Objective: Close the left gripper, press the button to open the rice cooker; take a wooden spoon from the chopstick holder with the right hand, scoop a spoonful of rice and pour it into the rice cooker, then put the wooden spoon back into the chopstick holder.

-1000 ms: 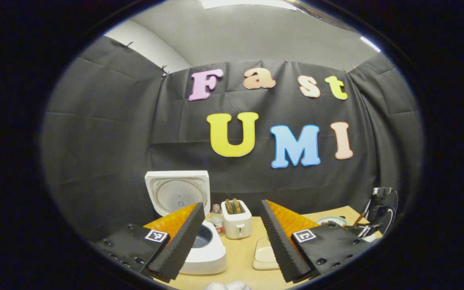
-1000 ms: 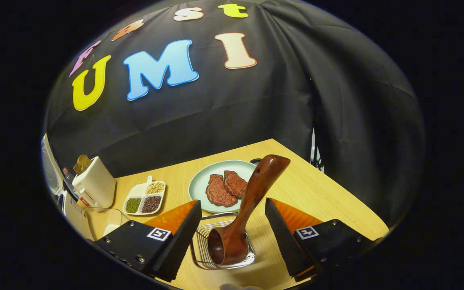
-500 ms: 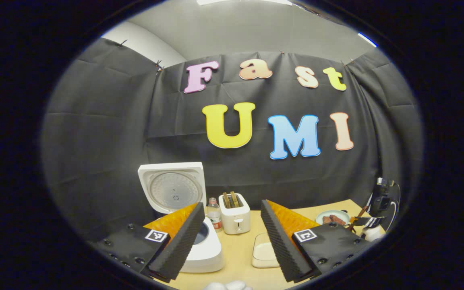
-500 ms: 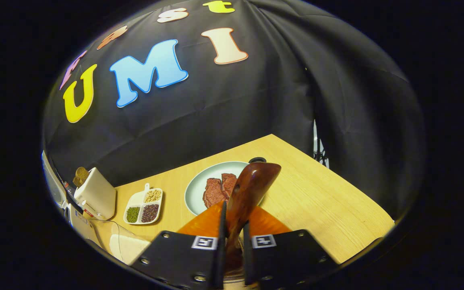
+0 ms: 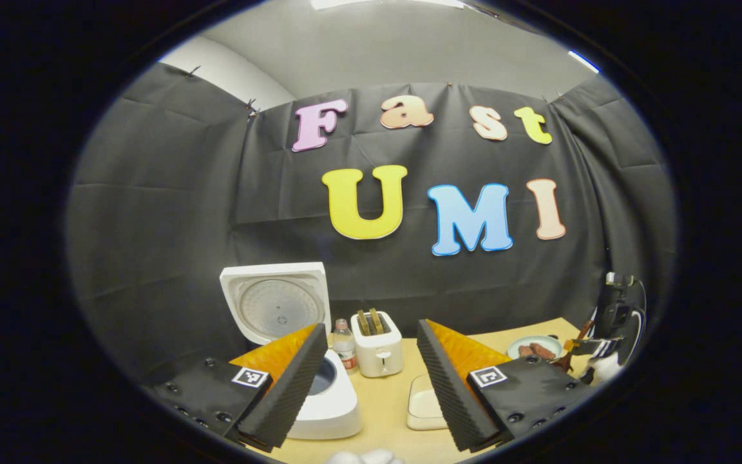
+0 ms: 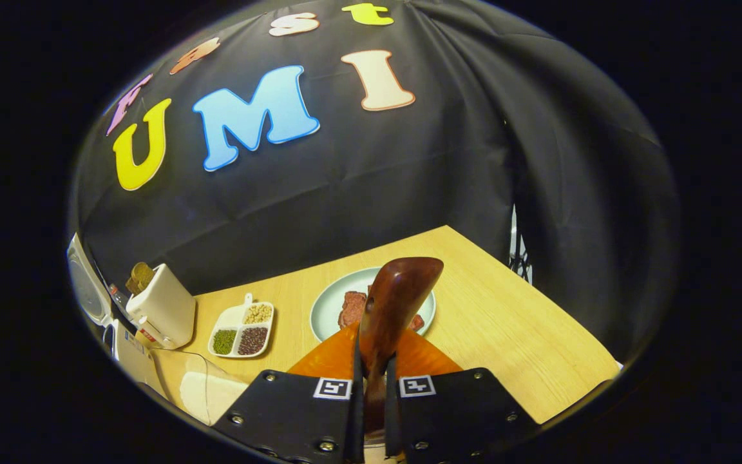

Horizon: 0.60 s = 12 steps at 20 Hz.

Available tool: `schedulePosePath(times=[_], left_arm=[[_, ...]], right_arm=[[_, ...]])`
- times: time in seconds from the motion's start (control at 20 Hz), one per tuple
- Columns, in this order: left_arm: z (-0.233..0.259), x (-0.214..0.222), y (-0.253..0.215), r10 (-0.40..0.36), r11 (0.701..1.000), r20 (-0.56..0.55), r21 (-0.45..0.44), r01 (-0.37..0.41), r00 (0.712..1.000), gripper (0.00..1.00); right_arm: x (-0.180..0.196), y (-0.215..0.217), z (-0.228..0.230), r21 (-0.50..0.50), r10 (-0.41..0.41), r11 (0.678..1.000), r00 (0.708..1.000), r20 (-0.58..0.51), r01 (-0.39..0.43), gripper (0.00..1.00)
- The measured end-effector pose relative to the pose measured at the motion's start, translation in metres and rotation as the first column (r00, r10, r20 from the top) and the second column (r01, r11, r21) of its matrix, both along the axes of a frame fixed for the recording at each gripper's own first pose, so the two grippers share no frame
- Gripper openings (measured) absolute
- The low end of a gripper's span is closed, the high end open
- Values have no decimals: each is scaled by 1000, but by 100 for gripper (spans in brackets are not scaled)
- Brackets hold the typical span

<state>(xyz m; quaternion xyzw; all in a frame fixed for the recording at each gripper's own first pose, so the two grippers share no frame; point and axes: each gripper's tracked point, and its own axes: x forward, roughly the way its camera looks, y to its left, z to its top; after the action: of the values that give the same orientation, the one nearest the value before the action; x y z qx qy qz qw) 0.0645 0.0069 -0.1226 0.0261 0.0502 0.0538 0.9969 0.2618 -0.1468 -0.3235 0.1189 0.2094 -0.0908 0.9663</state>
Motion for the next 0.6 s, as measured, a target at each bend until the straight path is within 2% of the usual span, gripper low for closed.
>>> schedulePosePath(times=[0.05, 0.15, 0.3, 0.6], left_arm=[[2, -2, 1, -1, 1000, 3, -3, 1, 1000, 96], [2, -5, 9, 5, 1000, 7, 2, -5, 1000, 99], [5, -14, 23, 15, 1000, 21, 11, -15, 1000, 97], [14, -34, 59, 43, 998, 46, 33, -45, 998, 96]], right_arm=[[0, 0, 14, -10, 4, 1000, 1000, 17, -4, 12], [-1, 6, 47, -36, 20, 999, 998, 63, -18, 12], [-2, 25, 108, -64, 50, 997, 990, 135, -42, 12], [-7, 99, 186, -83, 143, 988, 964, 222, -128, 12]])
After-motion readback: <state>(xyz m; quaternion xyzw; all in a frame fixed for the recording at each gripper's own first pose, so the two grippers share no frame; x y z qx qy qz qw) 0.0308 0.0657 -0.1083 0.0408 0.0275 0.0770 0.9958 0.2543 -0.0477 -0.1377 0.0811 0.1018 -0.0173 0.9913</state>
